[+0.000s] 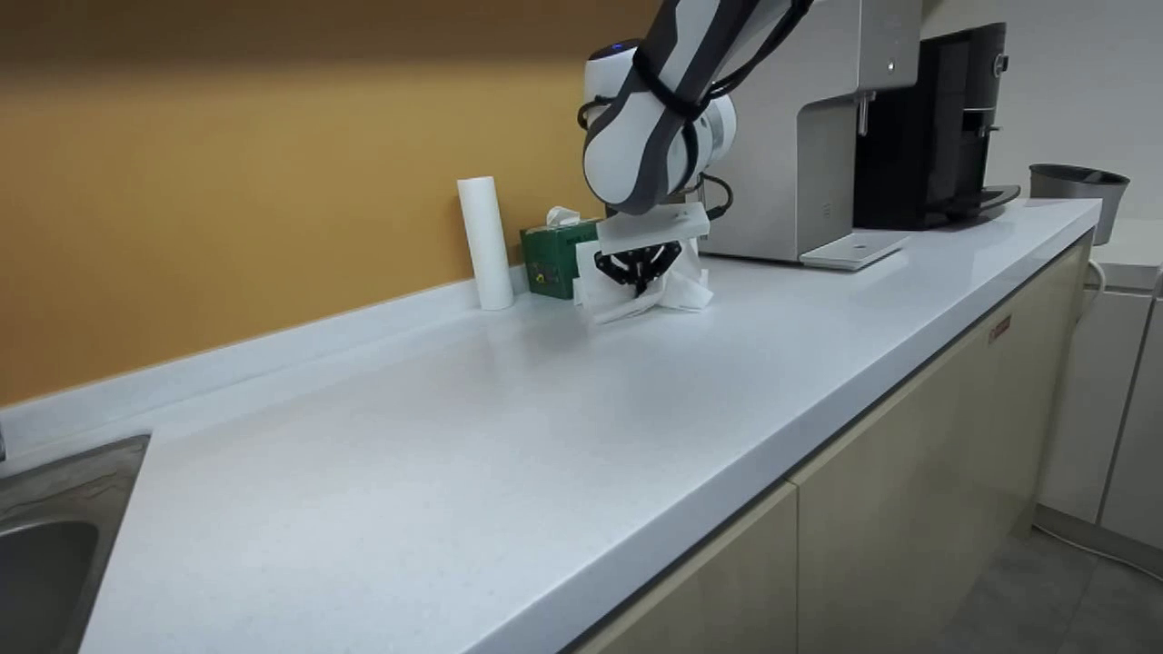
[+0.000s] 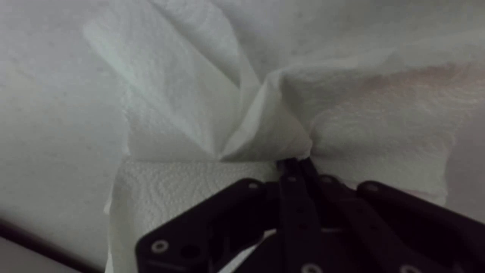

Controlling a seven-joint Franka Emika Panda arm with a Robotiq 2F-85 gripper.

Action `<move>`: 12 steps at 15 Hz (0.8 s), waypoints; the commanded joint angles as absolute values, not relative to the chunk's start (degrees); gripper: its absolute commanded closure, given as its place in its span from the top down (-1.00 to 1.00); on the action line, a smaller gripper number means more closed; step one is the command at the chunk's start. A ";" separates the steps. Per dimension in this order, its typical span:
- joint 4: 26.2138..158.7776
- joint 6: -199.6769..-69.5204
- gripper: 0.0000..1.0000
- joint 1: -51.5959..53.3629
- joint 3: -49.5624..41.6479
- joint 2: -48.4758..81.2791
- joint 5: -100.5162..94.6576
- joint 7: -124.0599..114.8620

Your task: Wipe the kitchen counter with the white kitchen paper

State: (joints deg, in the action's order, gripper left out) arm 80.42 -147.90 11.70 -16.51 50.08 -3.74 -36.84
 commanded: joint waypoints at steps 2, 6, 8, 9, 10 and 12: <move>84.25 -145.87 -0.99 10.95 -18.56 49.46 -4.20 -40.57; 91.57 -145.15 -0.99 10.55 -20.34 44.24 -5.06 -40.53; 96.71 -144.49 -0.99 10.20 -21.10 40.80 -5.66 -39.68; 99.18 -144.09 -0.99 10.11 -21.44 39.20 -6.25 -39.26; 101.92 -142.93 -0.99 9.33 -20.88 37.19 -6.57 -37.84; 106.98 -140.67 -0.99 7.58 -18.99 33.31 -6.57 -34.43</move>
State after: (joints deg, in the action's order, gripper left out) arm 96.66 -143.65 9.34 -21.40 40.00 -5.59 -37.35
